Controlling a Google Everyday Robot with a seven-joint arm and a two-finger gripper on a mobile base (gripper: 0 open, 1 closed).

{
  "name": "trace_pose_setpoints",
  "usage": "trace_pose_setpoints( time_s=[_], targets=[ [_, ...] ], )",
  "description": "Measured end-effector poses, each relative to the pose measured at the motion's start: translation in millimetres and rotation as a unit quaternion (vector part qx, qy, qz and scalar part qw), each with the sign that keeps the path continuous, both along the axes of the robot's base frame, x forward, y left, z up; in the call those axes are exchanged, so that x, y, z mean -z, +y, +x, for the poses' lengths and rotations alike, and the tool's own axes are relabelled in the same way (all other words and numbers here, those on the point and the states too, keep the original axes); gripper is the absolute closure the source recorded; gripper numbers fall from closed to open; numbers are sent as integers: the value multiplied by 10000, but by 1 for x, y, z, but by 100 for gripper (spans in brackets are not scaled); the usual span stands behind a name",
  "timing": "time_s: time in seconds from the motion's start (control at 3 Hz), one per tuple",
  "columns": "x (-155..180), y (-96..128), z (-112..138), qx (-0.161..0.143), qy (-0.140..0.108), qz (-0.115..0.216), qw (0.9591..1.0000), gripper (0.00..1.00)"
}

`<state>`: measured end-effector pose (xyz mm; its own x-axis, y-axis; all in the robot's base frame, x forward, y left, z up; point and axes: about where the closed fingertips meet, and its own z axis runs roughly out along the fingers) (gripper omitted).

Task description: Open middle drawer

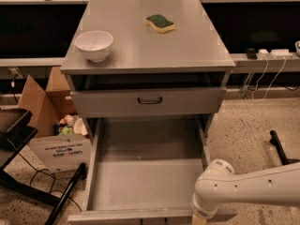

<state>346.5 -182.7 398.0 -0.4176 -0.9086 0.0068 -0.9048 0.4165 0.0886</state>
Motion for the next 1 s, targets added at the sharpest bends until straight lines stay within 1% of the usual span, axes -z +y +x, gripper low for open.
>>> trace_pose_setpoints(
  time_s=[0.33,0.67,1.0],
  targets=[
    [-54,8,3,-454,-224,-243,9984,4],
    [-127,17,-3,-733,-353,-425,9958,0],
    [-193,20,-14,-753,-692,-354,9941,0]
  ],
)
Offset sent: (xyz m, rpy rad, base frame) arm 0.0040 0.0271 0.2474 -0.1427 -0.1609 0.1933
